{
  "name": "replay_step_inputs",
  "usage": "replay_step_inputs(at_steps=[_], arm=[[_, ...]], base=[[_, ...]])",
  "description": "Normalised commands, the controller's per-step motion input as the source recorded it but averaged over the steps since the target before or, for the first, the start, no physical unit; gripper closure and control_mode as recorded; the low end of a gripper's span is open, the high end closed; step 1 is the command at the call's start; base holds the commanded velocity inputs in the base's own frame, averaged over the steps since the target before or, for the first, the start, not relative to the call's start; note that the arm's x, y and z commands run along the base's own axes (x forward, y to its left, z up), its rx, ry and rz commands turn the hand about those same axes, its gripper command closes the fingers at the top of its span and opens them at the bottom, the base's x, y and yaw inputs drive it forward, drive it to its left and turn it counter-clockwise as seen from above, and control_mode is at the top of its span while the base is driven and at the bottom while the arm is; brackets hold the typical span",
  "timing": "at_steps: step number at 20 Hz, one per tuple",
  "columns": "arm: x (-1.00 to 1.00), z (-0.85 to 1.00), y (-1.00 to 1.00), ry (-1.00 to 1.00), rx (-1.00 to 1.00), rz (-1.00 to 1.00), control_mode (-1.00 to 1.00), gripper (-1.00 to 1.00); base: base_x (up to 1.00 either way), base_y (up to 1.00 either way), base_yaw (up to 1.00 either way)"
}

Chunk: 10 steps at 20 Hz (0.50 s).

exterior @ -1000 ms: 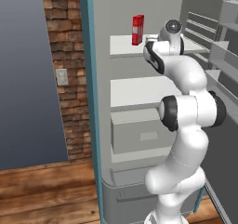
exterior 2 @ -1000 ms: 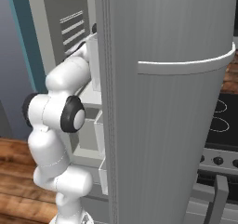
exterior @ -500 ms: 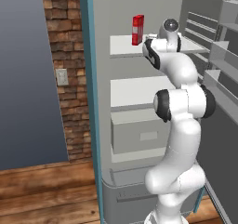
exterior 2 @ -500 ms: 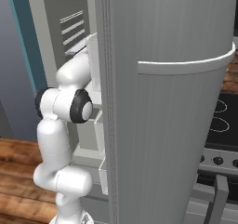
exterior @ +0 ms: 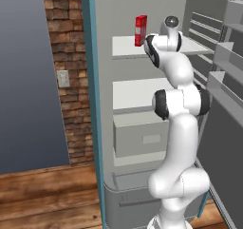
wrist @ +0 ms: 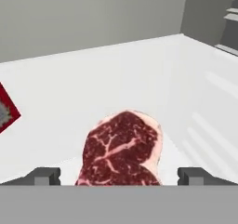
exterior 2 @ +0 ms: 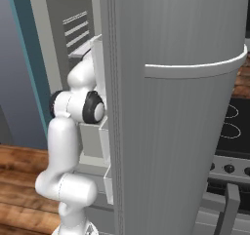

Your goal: Take the steak from the fridge and place it on the digital scale on the counter by the fridge. Wait a few seconds for a reading, then move it to the plate on the dining counter.

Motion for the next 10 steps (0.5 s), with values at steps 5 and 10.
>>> replay_step_inputs(at_steps=[5, 10], arm=[[0.28, -0.32, 0.00, 0.03, 0.00, 0.00, -1.00, -1.00], [0.02, -0.51, 0.00, 0.00, 0.00, 0.00, -1.00, -1.00]], base=[[0.00, 0.00, 0.00], [0.00, 0.00, 0.00]])
